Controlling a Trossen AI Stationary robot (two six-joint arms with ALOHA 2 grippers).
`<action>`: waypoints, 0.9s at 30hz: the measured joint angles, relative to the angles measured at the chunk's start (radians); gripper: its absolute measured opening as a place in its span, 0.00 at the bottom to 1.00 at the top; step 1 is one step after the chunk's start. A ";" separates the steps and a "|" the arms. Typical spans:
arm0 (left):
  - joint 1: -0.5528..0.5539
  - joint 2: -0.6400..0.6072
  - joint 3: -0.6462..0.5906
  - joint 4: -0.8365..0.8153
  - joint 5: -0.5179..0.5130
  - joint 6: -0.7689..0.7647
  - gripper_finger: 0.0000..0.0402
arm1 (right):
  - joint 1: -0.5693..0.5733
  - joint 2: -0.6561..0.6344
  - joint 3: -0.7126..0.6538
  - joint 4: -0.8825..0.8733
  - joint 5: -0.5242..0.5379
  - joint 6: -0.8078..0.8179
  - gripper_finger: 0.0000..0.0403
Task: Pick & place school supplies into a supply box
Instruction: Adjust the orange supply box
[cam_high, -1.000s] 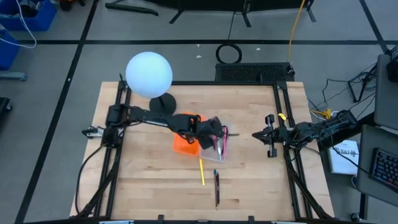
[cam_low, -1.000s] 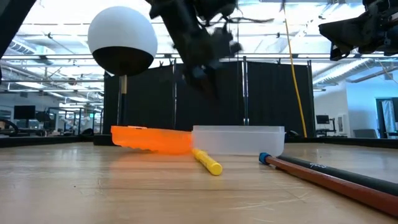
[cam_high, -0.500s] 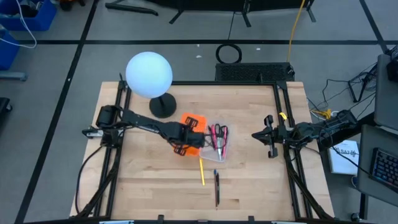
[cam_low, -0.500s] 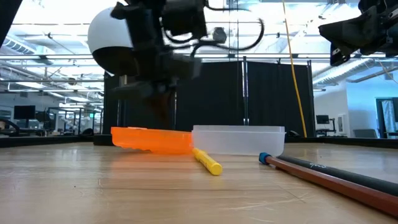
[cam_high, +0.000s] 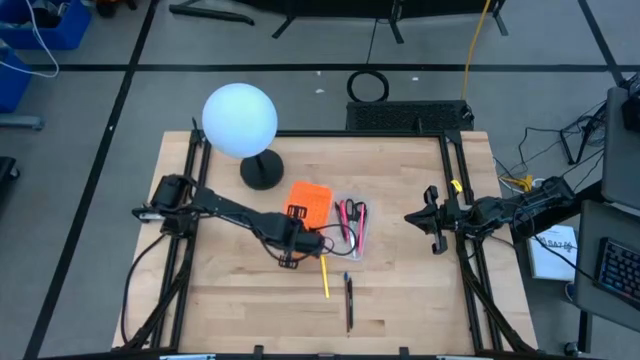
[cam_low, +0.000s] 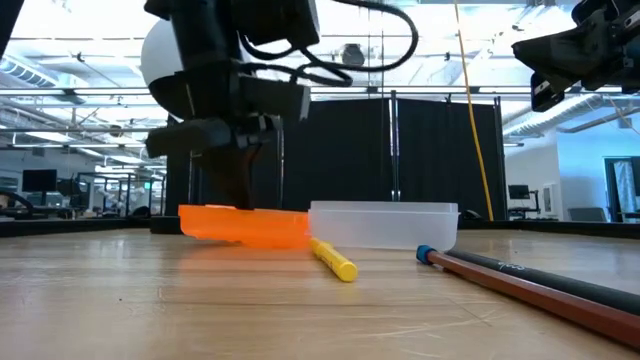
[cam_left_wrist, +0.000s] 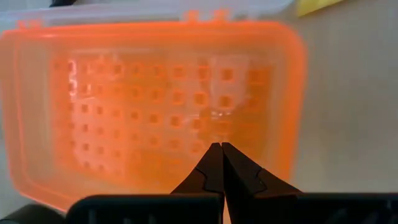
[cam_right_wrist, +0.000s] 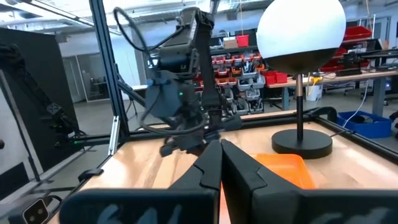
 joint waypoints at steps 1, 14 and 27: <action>-0.009 0.000 0.000 0.005 0.001 -0.014 0.01 | 0.000 0.000 0.000 0.000 0.000 0.000 0.00; -0.088 0.000 0.000 0.120 0.035 -0.079 0.01 | 0.000 0.000 0.000 0.000 0.000 -0.023 0.00; -0.090 0.000 0.000 0.187 0.082 -0.072 0.01 | 0.000 0.000 0.000 0.001 0.001 -0.026 0.00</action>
